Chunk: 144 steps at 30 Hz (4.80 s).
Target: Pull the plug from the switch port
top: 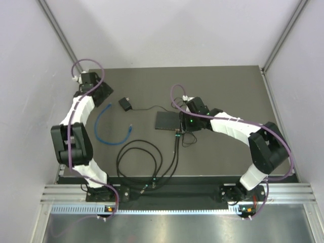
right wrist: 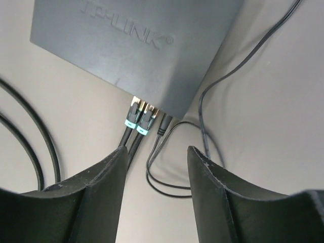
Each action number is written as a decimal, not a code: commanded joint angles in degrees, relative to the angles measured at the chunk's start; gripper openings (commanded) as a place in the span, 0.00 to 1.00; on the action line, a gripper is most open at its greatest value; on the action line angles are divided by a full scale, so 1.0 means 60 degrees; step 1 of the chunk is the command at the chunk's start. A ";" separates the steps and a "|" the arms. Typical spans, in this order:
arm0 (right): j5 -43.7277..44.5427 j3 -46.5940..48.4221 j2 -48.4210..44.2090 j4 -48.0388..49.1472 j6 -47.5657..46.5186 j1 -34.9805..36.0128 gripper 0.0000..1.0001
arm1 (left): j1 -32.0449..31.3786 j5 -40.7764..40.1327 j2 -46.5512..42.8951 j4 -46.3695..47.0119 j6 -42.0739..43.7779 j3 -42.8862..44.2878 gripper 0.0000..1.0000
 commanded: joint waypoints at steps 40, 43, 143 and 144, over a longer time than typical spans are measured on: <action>-0.0953 0.3236 0.3383 0.1713 -0.1219 -0.1248 0.41 | -0.7436 0.2539 0.0137 1.0788 -0.4460 -0.7372 0.65; -0.0793 0.3252 0.3632 0.1712 -0.1555 -0.1248 0.43 | -0.7436 0.2510 0.0166 1.0568 -0.4358 -0.7270 0.64; -0.1129 -0.0218 -0.0057 0.1550 0.0507 -0.0589 0.40 | -0.6425 0.3551 0.2832 0.9894 -0.5031 -0.6815 0.00; -0.1114 -0.0394 -0.0218 0.1754 0.0640 -0.0458 0.38 | -0.6425 0.3521 0.2759 0.9850 -0.5017 -0.6830 0.00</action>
